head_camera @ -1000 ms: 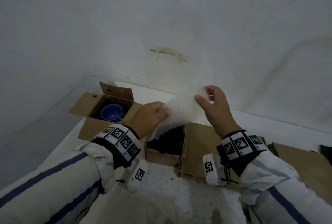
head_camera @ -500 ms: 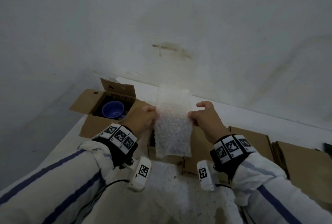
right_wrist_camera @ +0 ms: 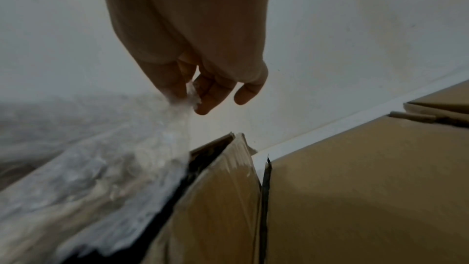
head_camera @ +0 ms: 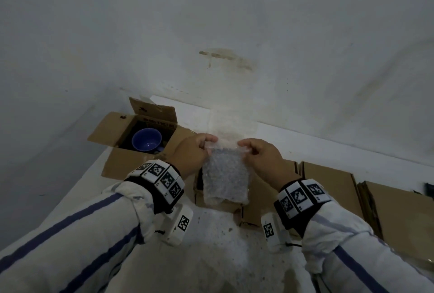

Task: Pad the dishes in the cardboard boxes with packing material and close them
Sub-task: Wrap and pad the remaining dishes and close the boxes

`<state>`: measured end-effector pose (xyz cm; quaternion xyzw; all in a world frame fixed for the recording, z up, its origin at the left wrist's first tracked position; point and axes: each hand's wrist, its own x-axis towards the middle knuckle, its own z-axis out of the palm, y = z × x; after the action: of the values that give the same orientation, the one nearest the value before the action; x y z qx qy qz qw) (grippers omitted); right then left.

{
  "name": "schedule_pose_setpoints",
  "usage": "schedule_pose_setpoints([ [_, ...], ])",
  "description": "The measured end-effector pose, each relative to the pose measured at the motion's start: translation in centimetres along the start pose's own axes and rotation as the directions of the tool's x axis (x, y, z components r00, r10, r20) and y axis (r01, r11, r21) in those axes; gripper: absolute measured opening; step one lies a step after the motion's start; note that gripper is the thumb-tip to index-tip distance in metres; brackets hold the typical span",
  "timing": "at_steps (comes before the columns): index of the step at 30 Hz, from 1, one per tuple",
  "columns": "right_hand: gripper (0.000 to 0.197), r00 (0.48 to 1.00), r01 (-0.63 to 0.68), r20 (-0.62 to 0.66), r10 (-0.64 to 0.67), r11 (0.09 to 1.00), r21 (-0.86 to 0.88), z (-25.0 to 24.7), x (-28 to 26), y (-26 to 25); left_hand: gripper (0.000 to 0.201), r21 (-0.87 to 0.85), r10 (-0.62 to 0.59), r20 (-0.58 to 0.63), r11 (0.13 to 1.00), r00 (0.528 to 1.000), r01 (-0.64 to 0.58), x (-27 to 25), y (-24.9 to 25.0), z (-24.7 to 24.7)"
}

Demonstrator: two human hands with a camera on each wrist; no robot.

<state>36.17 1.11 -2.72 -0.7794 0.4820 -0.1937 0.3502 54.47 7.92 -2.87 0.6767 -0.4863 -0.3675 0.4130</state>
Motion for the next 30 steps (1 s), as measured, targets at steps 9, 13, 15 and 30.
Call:
schedule_pose_setpoints([
  [9, 0.013, 0.983, 0.116, -0.131, -0.131, 0.986, -0.120, -2.5, 1.0, -2.2, 0.015, 0.098, 0.158, -0.001, 0.983, 0.987, -0.157, 0.4, 1.9, -1.3],
  [13, 0.014, 0.984, 0.124, -0.155, -0.090, 0.965, 0.231, -2.9, 0.7, -3.1, 0.011, 0.096, 0.176, -0.062, 0.981, 0.982, -0.170, 0.8, 2.2, -1.7],
  [15, 0.011, 0.996, 0.052, -0.089, -0.021, 0.931, 0.361, -2.7, 0.8, -3.1, 0.010, 0.048, 0.122, -0.047, 0.992, 0.991, -0.120, 0.6, 2.2, -1.7],
  [30, 0.007, 0.994, -0.113, -0.053, 0.101, 0.929, -0.352, 2.6, 1.1, 0.1, 0.022, 0.681, 0.085, 0.092, 0.722, 0.992, -0.125, 1.2, -1.5, 0.4],
])
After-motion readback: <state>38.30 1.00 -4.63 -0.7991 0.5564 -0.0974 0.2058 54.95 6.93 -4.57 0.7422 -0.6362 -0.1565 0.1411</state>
